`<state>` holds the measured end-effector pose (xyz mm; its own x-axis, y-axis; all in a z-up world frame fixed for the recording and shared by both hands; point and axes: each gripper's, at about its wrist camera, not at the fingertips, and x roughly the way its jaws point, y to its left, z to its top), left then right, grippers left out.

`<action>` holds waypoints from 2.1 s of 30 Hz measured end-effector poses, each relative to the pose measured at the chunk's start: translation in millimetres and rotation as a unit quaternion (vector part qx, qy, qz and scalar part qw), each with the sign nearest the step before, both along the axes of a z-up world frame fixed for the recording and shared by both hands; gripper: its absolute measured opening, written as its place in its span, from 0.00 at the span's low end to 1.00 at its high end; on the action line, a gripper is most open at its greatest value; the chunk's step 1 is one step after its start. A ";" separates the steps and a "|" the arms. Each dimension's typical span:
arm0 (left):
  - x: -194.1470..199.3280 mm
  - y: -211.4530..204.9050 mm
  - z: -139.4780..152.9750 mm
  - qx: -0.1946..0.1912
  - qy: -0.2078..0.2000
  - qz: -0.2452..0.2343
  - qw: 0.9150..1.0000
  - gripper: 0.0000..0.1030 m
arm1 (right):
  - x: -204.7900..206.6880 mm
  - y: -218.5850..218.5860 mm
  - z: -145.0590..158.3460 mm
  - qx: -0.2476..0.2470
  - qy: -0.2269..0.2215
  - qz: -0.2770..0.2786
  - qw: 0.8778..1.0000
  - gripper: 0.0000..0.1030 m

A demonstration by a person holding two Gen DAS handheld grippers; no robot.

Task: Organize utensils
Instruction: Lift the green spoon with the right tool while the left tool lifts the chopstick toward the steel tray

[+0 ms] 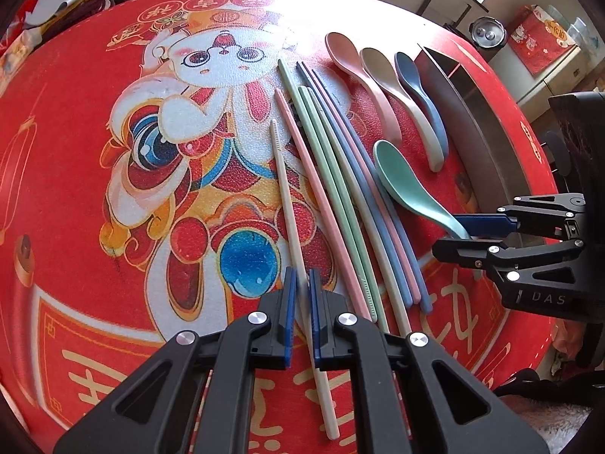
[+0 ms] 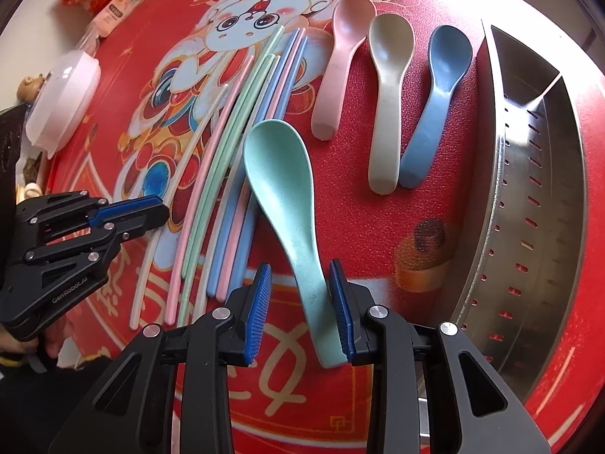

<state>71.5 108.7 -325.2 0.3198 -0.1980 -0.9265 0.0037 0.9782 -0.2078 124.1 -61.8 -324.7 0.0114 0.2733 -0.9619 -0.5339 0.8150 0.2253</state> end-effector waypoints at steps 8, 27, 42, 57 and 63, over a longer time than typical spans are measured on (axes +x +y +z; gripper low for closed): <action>-10.6 -8.6 0.7 0.013 -0.011 0.000 1.000 0.08 | -0.6 -2.4 -0.8 0.015 0.012 -0.006 1.000 0.17; -14.1 -8.7 1.6 0.021 -0.020 0.000 1.000 0.06 | -0.1 -6.1 0.1 0.028 0.018 -0.015 0.999 0.15; -13.4 0.9 -0.4 0.005 -0.023 0.012 1.000 0.08 | 1.9 -4.6 -2.8 0.033 0.012 -0.021 0.999 0.14; -21.3 24.7 25.7 -0.035 -0.043 0.044 0.998 0.06 | -0.4 -18.9 15.3 0.082 -0.004 -0.047 0.995 0.14; -18.0 20.5 41.5 -0.065 -0.049 0.038 0.996 0.06 | -1.9 -33.0 28.4 0.105 -0.013 -0.061 0.992 0.14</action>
